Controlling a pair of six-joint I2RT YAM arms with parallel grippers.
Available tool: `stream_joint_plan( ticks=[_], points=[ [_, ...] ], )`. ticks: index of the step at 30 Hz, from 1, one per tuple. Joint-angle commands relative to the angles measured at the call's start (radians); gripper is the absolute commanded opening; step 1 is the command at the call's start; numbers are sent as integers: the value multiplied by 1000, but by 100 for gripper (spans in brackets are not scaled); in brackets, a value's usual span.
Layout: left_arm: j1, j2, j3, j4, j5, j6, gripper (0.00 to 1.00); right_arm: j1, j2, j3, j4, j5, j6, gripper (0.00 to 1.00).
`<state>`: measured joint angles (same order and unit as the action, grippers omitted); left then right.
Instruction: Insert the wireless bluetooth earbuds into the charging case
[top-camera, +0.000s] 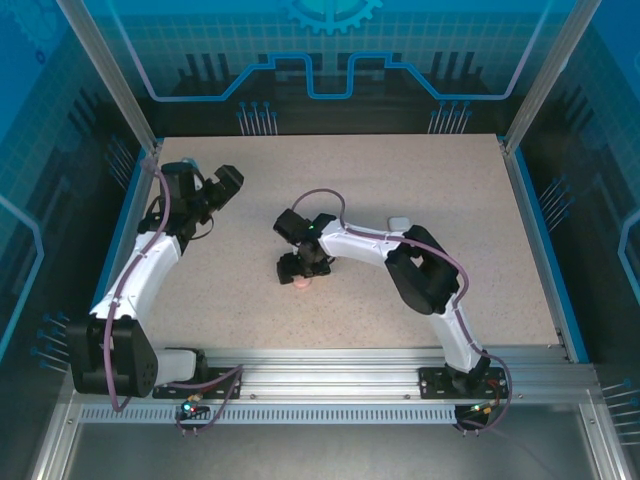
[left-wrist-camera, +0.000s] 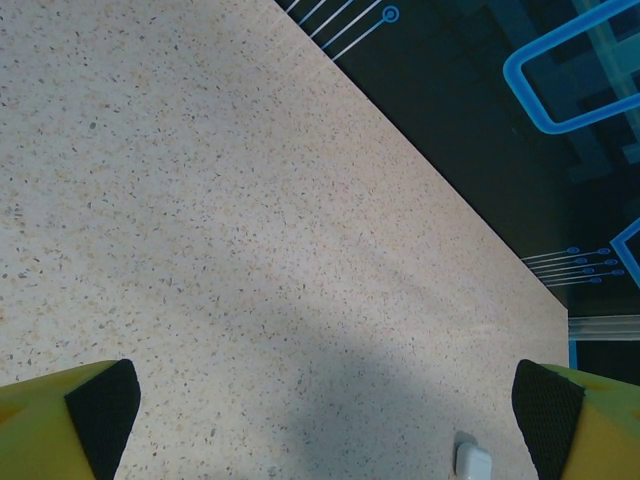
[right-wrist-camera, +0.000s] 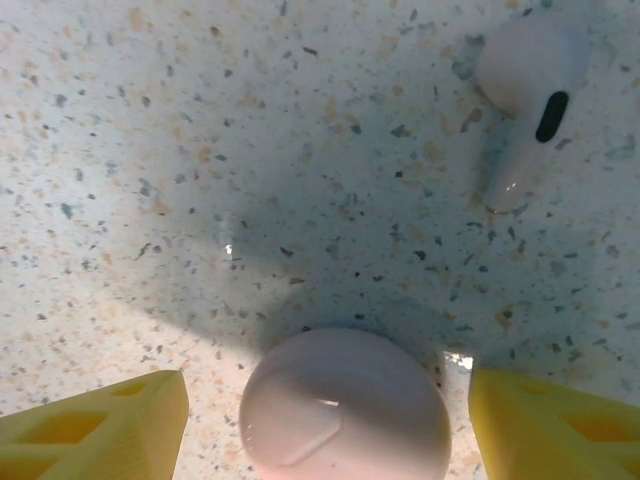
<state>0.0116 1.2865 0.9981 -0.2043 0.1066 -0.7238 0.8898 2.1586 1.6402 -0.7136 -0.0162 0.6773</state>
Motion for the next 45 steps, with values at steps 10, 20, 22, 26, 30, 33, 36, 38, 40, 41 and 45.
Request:
stream_joint_plan(
  ticks=[10,20,22,26,30,33,36,38,40,41,45],
  points=[
    [8,-16,-10,7,32,9,99,70,-67,-12,-35,-33,16,75],
    [8,-31,22,-24,47,50,99,85,-97,50,-180,145,4,77],
    [8,-39,30,-32,47,66,99,88,-91,82,-205,170,-18,77],
    [8,-53,44,-43,49,88,99,89,-57,152,-253,190,-84,78],
    [10,-52,69,-74,54,102,99,90,-9,233,-307,193,-167,78],
    [10,-55,73,-80,53,98,99,92,25,274,-341,203,-206,78],
    [11,-56,75,-77,54,90,99,92,59,306,-372,210,-232,78],
    [10,-57,81,-79,58,89,99,95,80,320,-381,204,-253,79],
    [10,-59,81,-81,58,90,99,97,101,331,-386,201,-278,79],
    [10,-60,82,-81,58,90,99,98,113,339,-391,200,-292,79],
    [10,-71,83,-90,47,99,99,99,156,368,-406,200,-311,78]
  ],
)
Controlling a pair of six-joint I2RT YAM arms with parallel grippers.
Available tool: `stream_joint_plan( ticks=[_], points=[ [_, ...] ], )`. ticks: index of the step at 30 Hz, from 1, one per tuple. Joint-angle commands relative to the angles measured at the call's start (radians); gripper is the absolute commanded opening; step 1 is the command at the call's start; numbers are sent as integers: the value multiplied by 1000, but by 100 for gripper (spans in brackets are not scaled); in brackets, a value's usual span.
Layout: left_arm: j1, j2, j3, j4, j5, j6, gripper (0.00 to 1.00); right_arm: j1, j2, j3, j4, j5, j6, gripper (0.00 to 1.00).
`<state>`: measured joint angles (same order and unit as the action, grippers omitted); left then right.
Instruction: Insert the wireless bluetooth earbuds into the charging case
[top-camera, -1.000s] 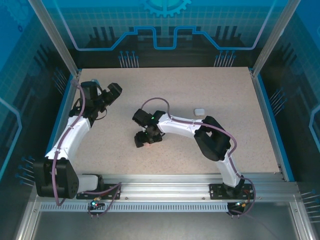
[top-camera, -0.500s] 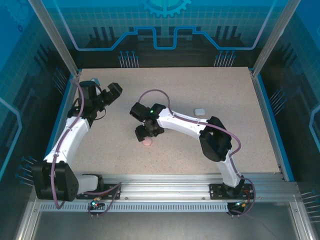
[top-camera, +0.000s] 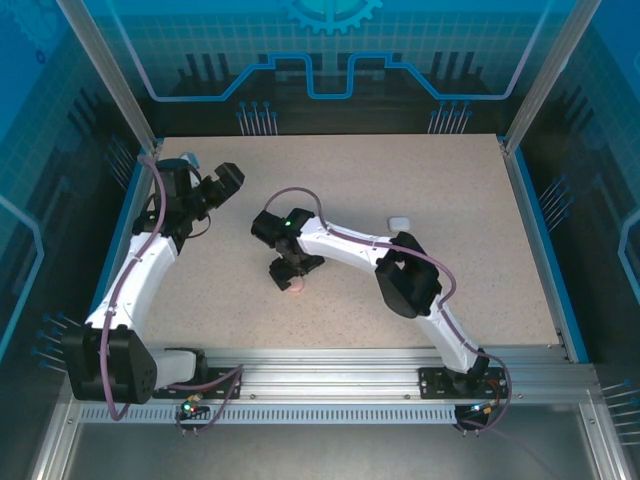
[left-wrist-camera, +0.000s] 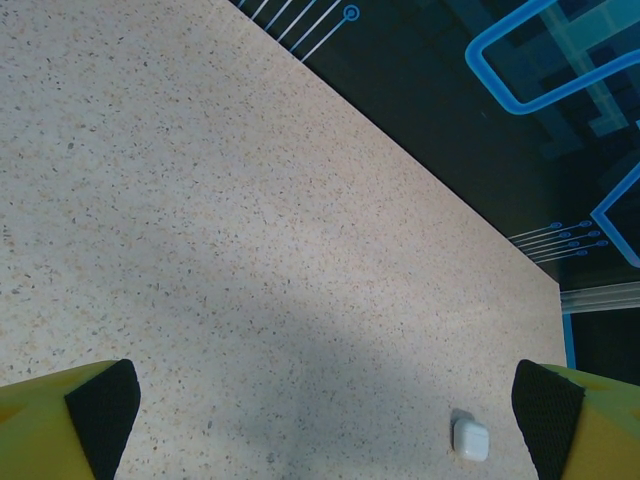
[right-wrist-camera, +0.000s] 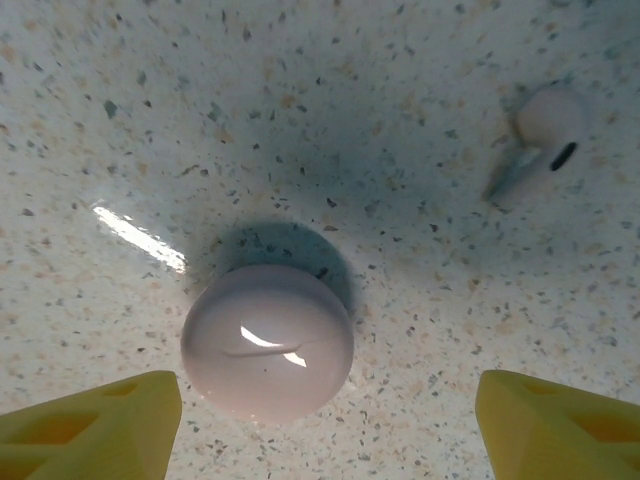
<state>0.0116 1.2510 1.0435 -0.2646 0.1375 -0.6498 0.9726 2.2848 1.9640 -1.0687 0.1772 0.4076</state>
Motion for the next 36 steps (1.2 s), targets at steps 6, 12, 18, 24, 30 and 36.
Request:
stream_joint_plan(
  ticks=[6,12,18,24,30,36],
  points=[
    [11,-51,36,-39,-9,44,99,19,76,66,-45,-28,-30,77],
    [16,-55,28,-36,-9,42,99,25,109,87,-49,-38,-19,75],
    [19,-58,24,-28,-4,35,99,26,121,85,-46,-38,-8,72],
    [21,-61,13,-20,-6,33,99,26,128,80,-41,-47,0,70],
    [21,-64,4,-16,-5,33,99,26,129,66,-33,-48,10,67],
    [23,-65,0,-10,-2,22,99,35,119,48,-34,-18,32,64]
  ],
)
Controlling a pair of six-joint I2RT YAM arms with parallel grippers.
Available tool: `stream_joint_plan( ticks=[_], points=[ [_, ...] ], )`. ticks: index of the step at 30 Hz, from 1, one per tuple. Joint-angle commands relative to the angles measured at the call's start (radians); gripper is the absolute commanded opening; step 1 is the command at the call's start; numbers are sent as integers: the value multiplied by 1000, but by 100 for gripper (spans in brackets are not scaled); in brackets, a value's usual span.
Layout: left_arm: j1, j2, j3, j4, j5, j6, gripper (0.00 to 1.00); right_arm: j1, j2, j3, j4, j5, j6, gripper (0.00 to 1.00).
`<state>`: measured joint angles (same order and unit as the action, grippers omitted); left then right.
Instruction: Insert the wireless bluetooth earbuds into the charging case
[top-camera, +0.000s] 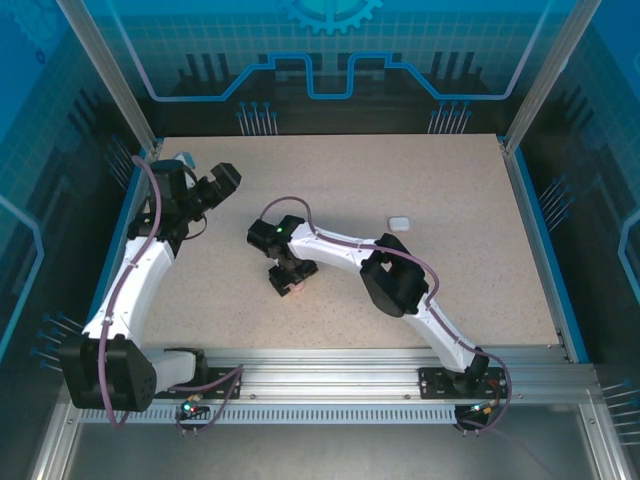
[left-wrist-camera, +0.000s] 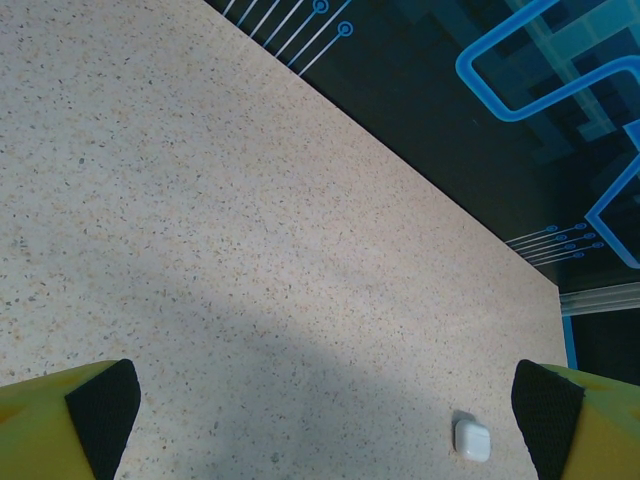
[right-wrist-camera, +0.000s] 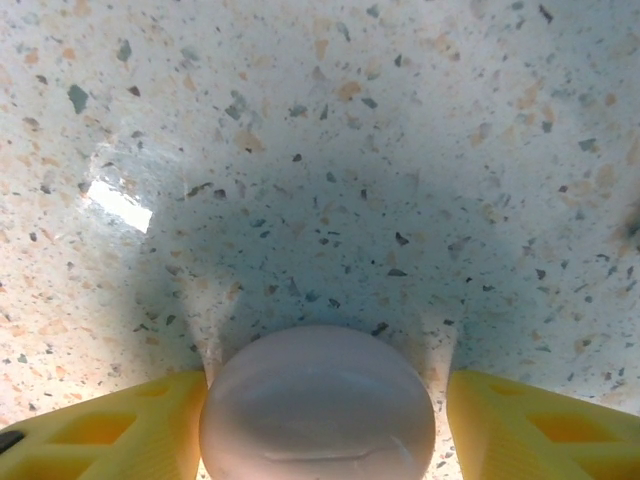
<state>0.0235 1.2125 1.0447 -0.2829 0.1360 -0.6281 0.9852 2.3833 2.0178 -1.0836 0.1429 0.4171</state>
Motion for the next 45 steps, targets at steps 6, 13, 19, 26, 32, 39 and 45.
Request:
stream_joint_plan(
  ticks=[6,13,19,26,32,39,45],
  points=[
    [11,-28,-2,11,8,-8,99,41,1,-39,-24,65,74,58],
    [9,-30,-13,30,57,-24,99,22,-144,-173,34,103,165,53],
    [-4,-19,-52,79,137,-60,99,-49,-321,-360,101,117,256,51],
    [-165,29,-150,182,143,-89,99,-224,-513,-626,191,101,387,51],
    [-324,95,-263,356,119,-171,99,-371,-584,-763,258,46,493,51],
    [-463,198,-379,651,136,-262,99,-468,-603,-777,291,-43,633,50],
    [-556,293,-428,850,108,-289,99,-500,-603,-759,315,-110,769,50]
  ],
)
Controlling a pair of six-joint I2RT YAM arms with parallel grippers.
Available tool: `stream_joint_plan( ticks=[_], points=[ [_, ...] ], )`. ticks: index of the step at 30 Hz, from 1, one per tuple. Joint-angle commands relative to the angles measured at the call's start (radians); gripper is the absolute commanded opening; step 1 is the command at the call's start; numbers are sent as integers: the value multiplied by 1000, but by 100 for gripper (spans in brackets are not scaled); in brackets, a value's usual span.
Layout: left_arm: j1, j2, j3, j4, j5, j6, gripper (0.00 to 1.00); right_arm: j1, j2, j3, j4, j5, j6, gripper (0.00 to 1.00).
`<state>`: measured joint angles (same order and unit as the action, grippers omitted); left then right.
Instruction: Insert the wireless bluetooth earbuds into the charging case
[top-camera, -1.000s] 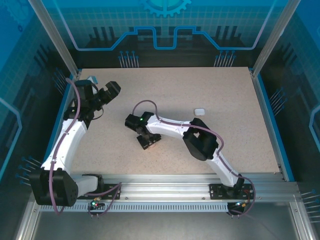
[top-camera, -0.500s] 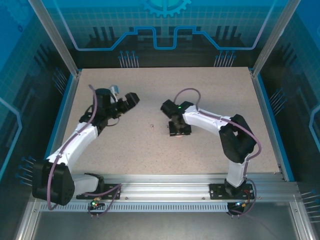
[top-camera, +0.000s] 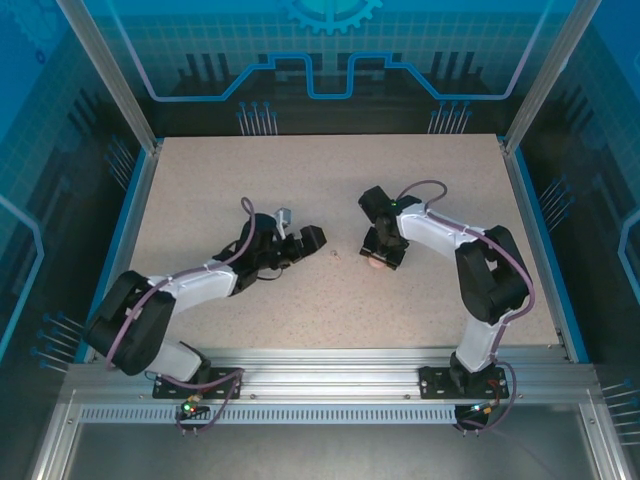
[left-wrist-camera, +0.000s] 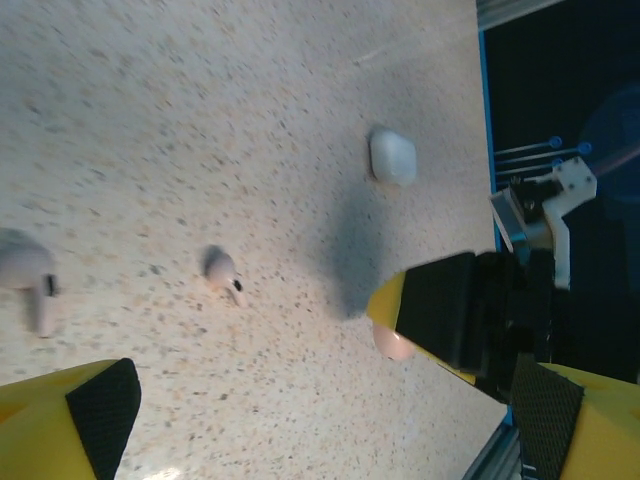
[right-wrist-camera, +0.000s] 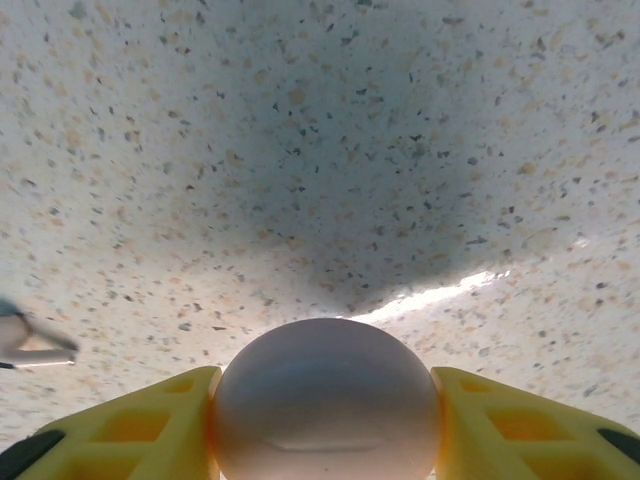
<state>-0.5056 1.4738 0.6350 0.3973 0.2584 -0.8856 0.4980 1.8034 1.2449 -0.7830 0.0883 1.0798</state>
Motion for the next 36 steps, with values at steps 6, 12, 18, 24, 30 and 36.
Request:
stream_joint_plan(
  ticks=[6,12,18,24,30,36],
  points=[
    [-101,140,-17,322,-60,-71,99,-32,-18,0,61,-126,235,50],
    [-143,212,-24,436,-103,-71,94,-39,-8,8,93,-176,299,50],
    [-170,289,-31,555,-117,-75,74,-39,4,22,129,-225,333,49],
    [-189,344,-8,589,-120,-76,68,-38,5,42,130,-240,337,49],
    [-197,384,18,606,-120,-80,65,-35,3,41,143,-251,345,50],
    [-207,417,51,617,-120,-85,59,-29,1,37,154,-259,348,49]
  ],
)
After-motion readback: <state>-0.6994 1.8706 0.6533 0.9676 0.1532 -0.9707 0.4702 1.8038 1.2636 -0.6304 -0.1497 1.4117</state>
